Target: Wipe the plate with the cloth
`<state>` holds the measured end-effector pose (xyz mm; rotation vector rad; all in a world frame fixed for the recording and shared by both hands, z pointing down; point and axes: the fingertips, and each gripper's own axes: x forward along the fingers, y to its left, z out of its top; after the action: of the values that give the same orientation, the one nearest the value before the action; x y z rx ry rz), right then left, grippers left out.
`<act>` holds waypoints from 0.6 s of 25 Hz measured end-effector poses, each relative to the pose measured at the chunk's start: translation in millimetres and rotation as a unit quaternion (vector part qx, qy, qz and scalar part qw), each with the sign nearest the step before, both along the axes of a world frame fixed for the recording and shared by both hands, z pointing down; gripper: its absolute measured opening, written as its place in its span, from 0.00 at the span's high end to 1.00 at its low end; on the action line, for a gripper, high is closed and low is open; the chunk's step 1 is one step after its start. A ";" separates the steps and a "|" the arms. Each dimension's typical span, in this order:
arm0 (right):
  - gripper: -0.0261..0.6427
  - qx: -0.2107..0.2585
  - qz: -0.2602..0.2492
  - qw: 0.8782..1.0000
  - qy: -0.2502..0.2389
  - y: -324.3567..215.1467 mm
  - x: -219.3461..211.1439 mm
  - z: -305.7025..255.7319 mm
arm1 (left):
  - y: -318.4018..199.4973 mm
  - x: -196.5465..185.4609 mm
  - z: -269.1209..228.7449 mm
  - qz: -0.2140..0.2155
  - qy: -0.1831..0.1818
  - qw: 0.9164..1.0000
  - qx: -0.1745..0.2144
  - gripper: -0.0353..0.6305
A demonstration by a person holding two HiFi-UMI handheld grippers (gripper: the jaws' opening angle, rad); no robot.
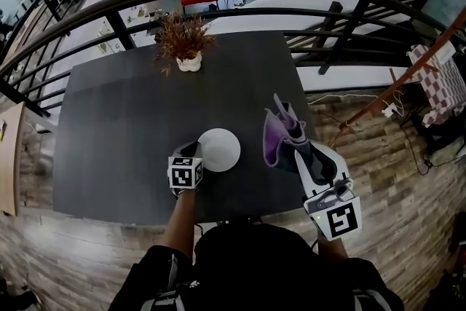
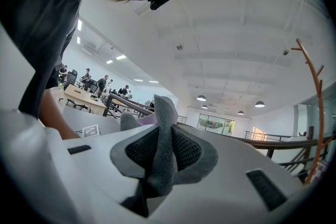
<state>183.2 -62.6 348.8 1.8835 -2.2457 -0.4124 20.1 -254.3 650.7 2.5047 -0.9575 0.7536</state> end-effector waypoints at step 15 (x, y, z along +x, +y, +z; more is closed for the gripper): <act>0.86 -0.006 -0.067 0.997 -0.024 -28.1 -26.1 8.7 | 7.9 -2.5 -76.4 0.009 0.076 0.993 0.085 0.94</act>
<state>157.1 -90.7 357.5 1.7605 -2.4102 -0.3748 17.6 -246.4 574.3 2.6752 -0.9834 0.4951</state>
